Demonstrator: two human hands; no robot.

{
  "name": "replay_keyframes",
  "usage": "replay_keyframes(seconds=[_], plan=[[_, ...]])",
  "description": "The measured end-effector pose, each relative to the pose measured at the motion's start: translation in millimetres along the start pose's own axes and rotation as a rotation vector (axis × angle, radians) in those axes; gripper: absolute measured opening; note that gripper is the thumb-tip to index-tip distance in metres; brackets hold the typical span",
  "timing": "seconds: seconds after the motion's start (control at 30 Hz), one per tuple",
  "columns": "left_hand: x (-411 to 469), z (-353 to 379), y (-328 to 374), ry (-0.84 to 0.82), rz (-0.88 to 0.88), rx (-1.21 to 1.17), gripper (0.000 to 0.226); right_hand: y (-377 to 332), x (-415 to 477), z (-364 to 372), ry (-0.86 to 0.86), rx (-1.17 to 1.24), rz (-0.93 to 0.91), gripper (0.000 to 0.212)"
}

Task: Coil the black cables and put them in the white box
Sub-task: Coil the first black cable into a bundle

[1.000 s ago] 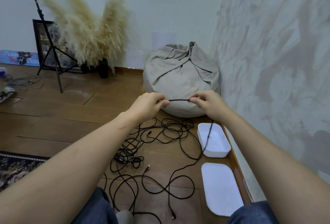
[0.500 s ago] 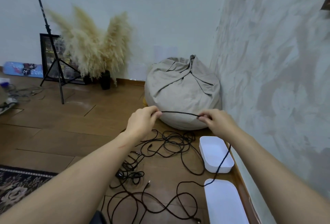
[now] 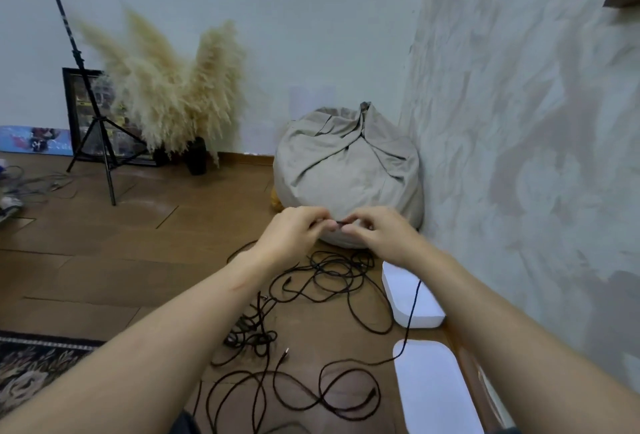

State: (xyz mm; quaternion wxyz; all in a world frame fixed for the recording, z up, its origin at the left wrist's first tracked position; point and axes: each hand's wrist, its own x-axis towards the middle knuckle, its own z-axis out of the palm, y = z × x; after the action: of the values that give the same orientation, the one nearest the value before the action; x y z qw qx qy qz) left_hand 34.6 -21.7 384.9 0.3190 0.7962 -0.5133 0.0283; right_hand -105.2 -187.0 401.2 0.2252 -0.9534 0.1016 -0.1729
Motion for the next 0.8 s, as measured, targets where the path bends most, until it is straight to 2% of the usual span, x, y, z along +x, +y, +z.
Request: replay_keyframes(seconds=[0.13, 0.2, 0.3, 0.4, 0.53, 0.6, 0.73, 0.8], plan=[[-8, -7, -36, 0.057, -0.182, -0.047, 0.025, 8, 1, -15, 0.162, -0.011, 0.056, 0.022], [-14, -12, -50, 0.068, -0.243, -0.025, 0.024, 25, -9, -22, 0.172, -0.081, 0.125, 0.021], [-6, -11, -26, 0.039, -0.122, -0.034, 0.022, 24, -9, -17, 0.093, -0.021, 0.135, 0.019], [0, -4, 5, 0.012, 0.006, -0.037, 0.022, 5, -3, -6, 0.026, 0.016, 0.015, 0.020], [-2, -12, -18, 0.031, -0.107, -0.040, 0.024, 33, -6, -21, 0.167, -0.039, 0.165, 0.019], [-5, -14, -26, 0.032, -0.121, 0.002, 0.023, 46, -14, -22, 0.149, -0.076, 0.220, 0.017], [0, -6, 3, 0.017, 0.005, -0.025, 0.021, 15, -6, -7, 0.031, 0.015, 0.043, 0.022], [2, -7, 9, 0.032, 0.015, -0.054, 0.020, 4, 0, -9, 0.076, 0.002, -0.009, 0.021]])
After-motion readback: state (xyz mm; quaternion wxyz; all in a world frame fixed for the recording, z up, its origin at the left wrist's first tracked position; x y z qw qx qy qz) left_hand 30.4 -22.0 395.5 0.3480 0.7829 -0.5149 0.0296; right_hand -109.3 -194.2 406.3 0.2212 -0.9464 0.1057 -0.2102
